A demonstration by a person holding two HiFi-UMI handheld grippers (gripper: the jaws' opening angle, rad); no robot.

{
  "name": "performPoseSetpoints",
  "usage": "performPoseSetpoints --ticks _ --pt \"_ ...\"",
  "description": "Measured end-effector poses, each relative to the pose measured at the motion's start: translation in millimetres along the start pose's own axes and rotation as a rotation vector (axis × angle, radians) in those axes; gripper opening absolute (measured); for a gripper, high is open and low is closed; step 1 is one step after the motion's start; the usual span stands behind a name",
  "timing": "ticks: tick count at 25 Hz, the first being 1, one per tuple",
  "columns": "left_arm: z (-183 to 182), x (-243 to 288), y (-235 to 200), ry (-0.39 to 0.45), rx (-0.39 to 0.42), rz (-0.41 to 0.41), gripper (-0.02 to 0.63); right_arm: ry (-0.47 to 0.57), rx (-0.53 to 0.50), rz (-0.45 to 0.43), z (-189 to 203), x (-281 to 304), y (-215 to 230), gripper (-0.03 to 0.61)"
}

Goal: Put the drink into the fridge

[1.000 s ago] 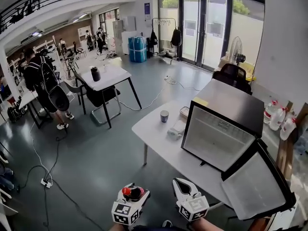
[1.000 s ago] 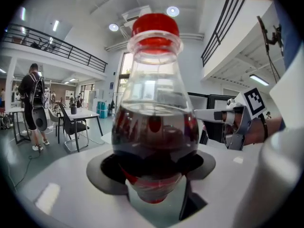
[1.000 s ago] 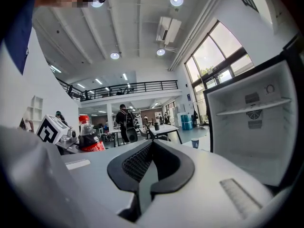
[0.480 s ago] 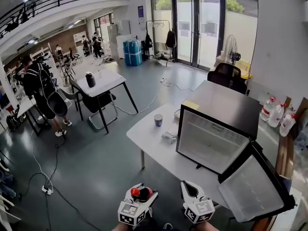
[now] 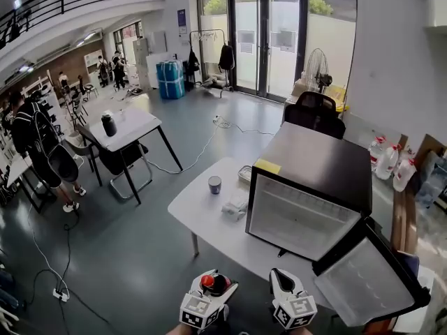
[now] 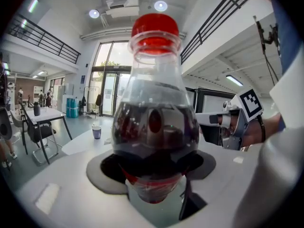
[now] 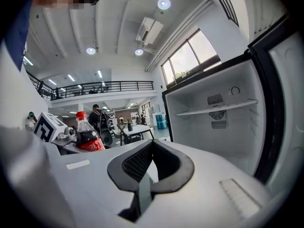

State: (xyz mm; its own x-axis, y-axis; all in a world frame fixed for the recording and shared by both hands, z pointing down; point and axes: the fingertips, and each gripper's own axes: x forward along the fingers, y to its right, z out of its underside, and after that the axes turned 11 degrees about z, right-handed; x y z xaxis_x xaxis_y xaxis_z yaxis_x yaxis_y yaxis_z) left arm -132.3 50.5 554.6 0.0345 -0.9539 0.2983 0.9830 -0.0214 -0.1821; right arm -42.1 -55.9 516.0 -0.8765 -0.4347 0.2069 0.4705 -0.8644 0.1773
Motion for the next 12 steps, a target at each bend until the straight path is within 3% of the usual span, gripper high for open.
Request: performPoseSetpoints --ticks 12 --pt "-47.8 56.2 -75.4 -0.031 0.099 0.093 0.316 0.003 0.005 0.1 -17.7 81.2 8.7 0.006"
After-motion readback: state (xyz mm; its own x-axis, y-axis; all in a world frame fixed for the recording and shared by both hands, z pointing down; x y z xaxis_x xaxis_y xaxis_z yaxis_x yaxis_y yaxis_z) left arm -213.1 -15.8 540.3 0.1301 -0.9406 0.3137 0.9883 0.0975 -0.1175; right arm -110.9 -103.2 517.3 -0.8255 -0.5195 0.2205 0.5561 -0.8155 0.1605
